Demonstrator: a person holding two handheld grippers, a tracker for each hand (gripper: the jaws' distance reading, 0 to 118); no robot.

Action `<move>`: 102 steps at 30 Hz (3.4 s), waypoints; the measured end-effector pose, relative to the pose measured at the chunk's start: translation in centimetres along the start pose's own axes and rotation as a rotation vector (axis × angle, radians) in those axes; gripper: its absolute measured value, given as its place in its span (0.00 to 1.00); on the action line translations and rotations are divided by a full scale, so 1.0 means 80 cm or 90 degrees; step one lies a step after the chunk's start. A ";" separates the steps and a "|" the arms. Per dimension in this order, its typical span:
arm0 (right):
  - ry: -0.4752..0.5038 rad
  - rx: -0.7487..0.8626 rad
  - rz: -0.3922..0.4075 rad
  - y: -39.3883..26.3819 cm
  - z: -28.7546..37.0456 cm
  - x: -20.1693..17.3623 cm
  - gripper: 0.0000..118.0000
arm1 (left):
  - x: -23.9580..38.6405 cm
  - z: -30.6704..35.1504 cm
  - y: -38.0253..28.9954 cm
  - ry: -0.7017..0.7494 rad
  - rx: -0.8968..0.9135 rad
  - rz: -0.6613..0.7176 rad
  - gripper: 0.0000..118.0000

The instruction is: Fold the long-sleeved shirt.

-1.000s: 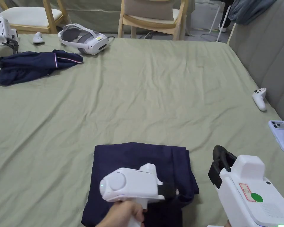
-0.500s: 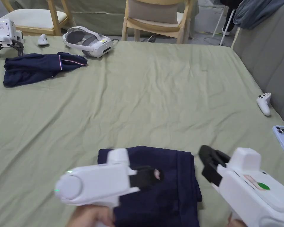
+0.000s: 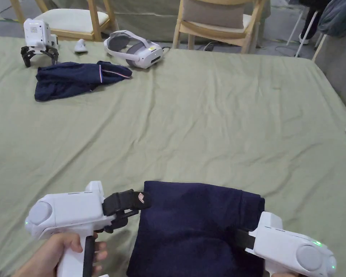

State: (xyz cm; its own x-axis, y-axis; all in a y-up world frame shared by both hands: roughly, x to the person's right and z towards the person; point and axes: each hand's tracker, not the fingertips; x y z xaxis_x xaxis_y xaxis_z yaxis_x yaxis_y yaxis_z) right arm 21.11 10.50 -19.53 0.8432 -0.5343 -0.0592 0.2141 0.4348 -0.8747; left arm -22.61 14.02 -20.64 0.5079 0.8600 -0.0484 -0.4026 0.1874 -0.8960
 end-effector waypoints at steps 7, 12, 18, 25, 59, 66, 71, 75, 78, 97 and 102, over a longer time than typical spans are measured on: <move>-0.075 0.061 0.121 -0.003 0.018 -0.037 0.00 | -0.015 -0.068 0.005 -0.062 -0.107 0.000 0.88; -0.142 0.271 0.346 -0.024 0.059 -0.127 0.00 | -0.030 -0.076 0.014 -0.012 -0.122 0.035 0.27; -0.110 0.308 0.465 -0.033 0.034 -0.222 0.00 | -0.052 -0.010 0.035 -0.028 -0.092 0.008 0.20; 0.005 0.231 0.500 -0.040 -0.050 -0.319 0.00 | -0.118 0.159 0.110 0.059 0.020 -0.001 0.20; -0.050 0.378 0.437 0.067 0.019 -0.328 0.00 | 0.150 0.214 0.054 0.436 0.575 -0.401 0.94; -0.209 0.538 0.385 0.129 0.150 -0.250 0.00 | 0.261 0.086 0.026 0.367 0.585 -0.450 0.94; -0.240 0.574 0.367 0.156 0.192 -0.226 0.00 | 0.296 0.061 0.027 0.358 0.580 -0.476 0.94; -0.231 0.585 0.362 0.166 0.204 -0.224 0.37 | 0.308 0.065 0.028 0.356 0.588 -0.487 0.94; -0.233 0.592 0.349 0.172 0.204 -0.226 0.99 | 0.312 0.069 0.027 0.362 0.593 -0.507 0.94; -0.233 0.650 0.370 0.170 0.227 -0.232 1.00 | 0.330 0.075 0.015 0.383 0.609 -0.562 0.94; -0.239 0.674 0.377 0.165 0.230 -0.233 1.00 | 0.333 0.079 0.013 0.379 0.613 -0.556 0.94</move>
State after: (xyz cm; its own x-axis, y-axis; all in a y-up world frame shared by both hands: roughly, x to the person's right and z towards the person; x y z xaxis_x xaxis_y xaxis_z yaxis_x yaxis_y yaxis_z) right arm 17.29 39.60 -21.14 0.9947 0.1013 -0.0171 -0.1001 0.9932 0.0593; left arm -14.28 40.13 -20.10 0.9990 0.0252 -0.0377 -0.0290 0.9943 -0.1028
